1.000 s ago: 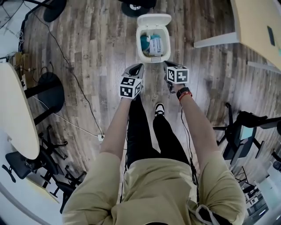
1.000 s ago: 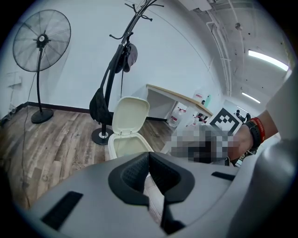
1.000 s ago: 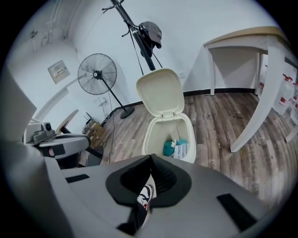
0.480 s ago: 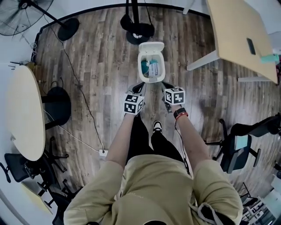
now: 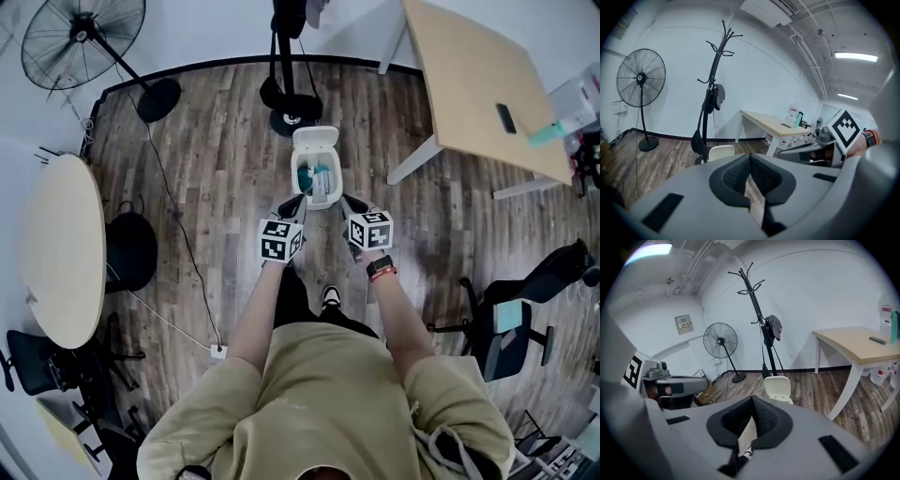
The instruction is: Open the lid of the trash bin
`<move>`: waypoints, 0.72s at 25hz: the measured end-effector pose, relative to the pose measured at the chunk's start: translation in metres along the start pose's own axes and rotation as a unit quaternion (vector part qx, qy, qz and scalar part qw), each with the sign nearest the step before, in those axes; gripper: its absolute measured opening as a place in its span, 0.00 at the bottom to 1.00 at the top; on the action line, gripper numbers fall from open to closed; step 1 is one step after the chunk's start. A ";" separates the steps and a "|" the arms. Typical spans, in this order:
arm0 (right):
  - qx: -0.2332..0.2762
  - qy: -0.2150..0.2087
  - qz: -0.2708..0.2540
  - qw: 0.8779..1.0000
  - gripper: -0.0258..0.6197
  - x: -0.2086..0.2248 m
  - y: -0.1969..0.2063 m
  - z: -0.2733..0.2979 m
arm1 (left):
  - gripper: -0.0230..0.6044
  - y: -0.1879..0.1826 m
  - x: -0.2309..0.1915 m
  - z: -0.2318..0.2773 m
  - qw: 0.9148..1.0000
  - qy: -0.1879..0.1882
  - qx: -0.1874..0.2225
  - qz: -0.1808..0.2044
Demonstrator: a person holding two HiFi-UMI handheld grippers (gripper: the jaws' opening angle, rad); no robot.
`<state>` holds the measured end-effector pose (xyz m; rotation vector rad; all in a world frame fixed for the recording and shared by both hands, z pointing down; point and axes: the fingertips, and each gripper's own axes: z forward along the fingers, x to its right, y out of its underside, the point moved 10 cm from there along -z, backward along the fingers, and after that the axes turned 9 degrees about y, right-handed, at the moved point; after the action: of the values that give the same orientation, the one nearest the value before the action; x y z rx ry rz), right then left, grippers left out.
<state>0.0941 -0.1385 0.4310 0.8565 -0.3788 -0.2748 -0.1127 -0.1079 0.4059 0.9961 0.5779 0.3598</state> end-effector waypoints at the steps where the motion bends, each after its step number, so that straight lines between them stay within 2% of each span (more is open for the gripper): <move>1: 0.008 0.001 -0.003 1.000 0.06 -0.004 -0.004 -0.010 | 0.07 -0.003 0.005 -0.007 1.000 -0.004 0.006 -0.001; 10: 0.081 0.003 -0.010 0.997 0.06 -0.020 -0.030 -0.092 | 0.07 -0.038 0.053 -0.062 0.997 -0.041 0.060 0.022; 18: 0.146 0.003 -0.021 0.989 0.06 -0.027 -0.051 -0.154 | 0.07 -0.069 0.091 -0.106 0.989 -0.072 0.116 0.061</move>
<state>0.1319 -0.0559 0.2938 1.1530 -0.4007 -0.2592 -0.1025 -0.0220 0.2760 1.2740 0.4350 0.3297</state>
